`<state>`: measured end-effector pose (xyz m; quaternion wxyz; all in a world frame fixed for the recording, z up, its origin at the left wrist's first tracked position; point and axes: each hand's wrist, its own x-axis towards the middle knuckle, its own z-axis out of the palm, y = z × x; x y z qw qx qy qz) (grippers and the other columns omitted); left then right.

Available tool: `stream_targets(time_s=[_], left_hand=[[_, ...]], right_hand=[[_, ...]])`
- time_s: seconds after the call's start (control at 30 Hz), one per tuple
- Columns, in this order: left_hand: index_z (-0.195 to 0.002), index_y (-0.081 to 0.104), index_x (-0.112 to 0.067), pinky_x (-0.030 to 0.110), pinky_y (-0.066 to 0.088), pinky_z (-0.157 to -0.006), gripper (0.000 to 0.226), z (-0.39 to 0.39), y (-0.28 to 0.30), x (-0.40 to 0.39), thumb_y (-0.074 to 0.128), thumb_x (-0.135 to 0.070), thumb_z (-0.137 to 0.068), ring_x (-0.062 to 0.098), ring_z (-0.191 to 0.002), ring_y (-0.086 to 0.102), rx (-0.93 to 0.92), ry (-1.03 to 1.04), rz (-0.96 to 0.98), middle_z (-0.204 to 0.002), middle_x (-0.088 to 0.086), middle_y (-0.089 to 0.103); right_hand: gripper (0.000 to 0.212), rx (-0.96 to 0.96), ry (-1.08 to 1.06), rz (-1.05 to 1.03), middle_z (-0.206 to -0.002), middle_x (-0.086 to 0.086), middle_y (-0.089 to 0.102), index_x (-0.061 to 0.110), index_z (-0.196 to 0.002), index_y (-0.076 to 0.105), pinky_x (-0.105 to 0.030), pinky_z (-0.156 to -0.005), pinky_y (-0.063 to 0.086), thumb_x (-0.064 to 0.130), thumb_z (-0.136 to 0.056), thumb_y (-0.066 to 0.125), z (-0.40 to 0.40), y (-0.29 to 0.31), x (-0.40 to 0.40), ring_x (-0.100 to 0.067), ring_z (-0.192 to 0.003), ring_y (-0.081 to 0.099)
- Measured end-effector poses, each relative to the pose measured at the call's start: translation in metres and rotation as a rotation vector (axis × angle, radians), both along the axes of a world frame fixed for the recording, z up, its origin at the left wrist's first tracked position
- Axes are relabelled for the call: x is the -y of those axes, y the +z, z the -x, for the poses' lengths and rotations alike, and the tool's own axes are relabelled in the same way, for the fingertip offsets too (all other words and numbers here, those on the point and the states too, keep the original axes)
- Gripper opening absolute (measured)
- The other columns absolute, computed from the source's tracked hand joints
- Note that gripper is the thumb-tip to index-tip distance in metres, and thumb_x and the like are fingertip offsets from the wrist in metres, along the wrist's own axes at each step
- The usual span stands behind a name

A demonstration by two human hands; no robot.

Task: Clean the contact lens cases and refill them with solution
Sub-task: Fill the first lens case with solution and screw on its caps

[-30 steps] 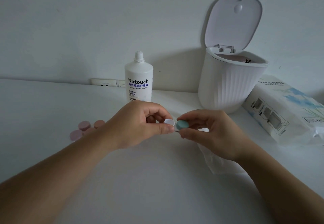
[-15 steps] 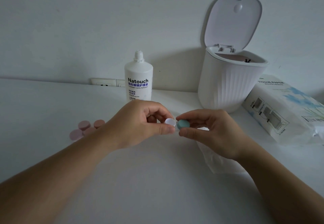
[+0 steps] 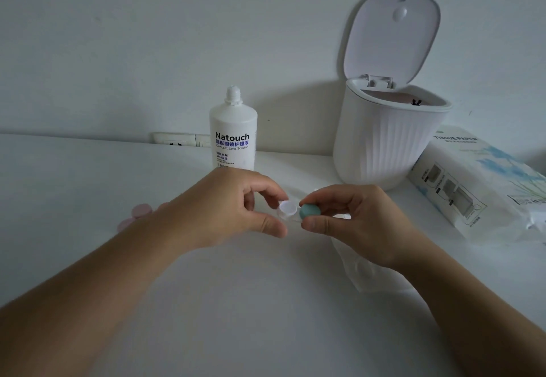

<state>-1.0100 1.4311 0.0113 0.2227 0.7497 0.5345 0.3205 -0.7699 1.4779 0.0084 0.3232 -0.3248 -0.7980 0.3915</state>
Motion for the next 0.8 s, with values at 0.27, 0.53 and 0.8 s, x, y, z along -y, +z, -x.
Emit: stream_targets(time_s=[0.27,0.53,0.8], left_hand=[[-0.121,0.062,-0.051,0.012,0.031,-0.062,0.052,0.017,0.0,-0.004,0.079,-0.056,-0.073,-0.032,-0.083,0.042,-0.419,0.158,-0.05,-0.084,-0.055,0.046],[-0.124,0.061,-0.048,0.019,0.046,-0.074,0.04,0.015,-0.003,-0.004,0.067,-0.046,-0.085,-0.009,-0.082,0.055,-0.514,0.168,0.036,-0.103,-0.035,0.061],[-0.124,0.062,-0.046,0.012,0.042,-0.062,0.036,0.006,-0.003,-0.001,0.069,-0.028,-0.093,0.003,-0.065,0.056,-0.152,0.058,-0.104,-0.101,-0.024,0.061]], right_hand=[[0.019,0.042,0.0,0.009,-0.087,0.014,0.077,0.032,-0.091,0.077,-0.009,-0.078,0.05,0.019,-0.079,0.085,-0.003,-0.003,-0.004,-0.001,-0.079,0.071],[0.019,0.055,0.004,-0.01,-0.088,0.014,0.077,0.036,-0.092,0.077,-0.009,-0.078,0.05,0.024,-0.079,0.085,-0.004,-0.005,-0.005,-0.001,-0.081,0.071],[0.017,0.056,0.009,-0.012,-0.089,0.013,0.077,0.034,-0.093,0.078,-0.012,-0.078,0.052,0.026,-0.079,0.085,-0.005,-0.005,-0.006,-0.004,-0.082,0.072]])
